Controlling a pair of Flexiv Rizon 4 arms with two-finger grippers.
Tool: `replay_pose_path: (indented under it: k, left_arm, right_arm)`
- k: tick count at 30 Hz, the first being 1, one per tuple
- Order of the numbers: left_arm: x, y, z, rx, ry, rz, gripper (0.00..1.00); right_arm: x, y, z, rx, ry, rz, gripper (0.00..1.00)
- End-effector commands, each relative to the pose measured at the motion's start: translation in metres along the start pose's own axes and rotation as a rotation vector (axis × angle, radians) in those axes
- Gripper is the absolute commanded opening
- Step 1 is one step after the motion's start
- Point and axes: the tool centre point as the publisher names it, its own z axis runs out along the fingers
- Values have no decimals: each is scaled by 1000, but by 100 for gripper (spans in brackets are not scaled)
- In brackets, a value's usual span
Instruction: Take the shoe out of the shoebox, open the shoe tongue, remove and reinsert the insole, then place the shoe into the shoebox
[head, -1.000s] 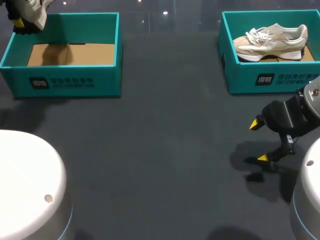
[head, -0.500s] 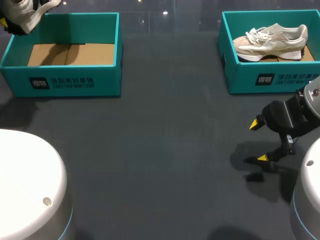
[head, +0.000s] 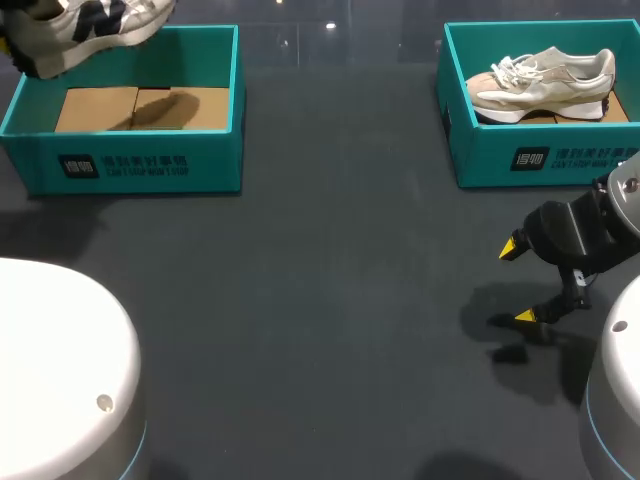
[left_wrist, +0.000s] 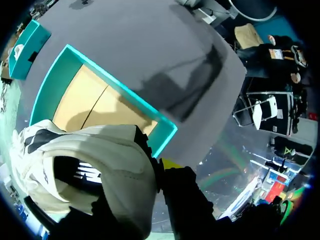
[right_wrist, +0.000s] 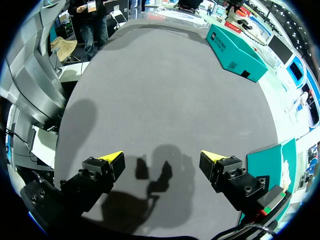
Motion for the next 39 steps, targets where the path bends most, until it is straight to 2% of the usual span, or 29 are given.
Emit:
replay_pose_path:
  k: [1, 6, 8, 10, 17, 20, 25, 39]
  left_arm:
    - [8, 5, 5, -55, -63, 121, 0]
    - [8, 16, 12, -122, -86, 279, 0]
    - [9, 16, 14, -196, -90, 427, 0]
    - [12, 19, 13, -271, -101, 430, 0]
    - [12, 19, 13, -271, -101, 430, 0]
    - [0, 20, 20, -242, -93, 458, 0]
    - [-11, 26, 32, -239, -81, 500, 0]
    - [-29, 28, 70, -224, -63, 589, 0]
  right_arm:
    - [2, 0, -1, 3, -2, 0, 100]
    - [2, 0, -1, 3, -2, 0, 100]
    - [2, 0, -1, 3, -2, 0, 100]
    - [2, 0, -1, 3, -2, 0, 100]
    - [2, 0, -1, 3, -2, 0, 100]
    - [2, 0, -1, 3, -2, 0, 100]
    - [2, 0, -1, 3, -2, 0, 100]
    - [2, 0, -1, 3, -2, 0, 100]
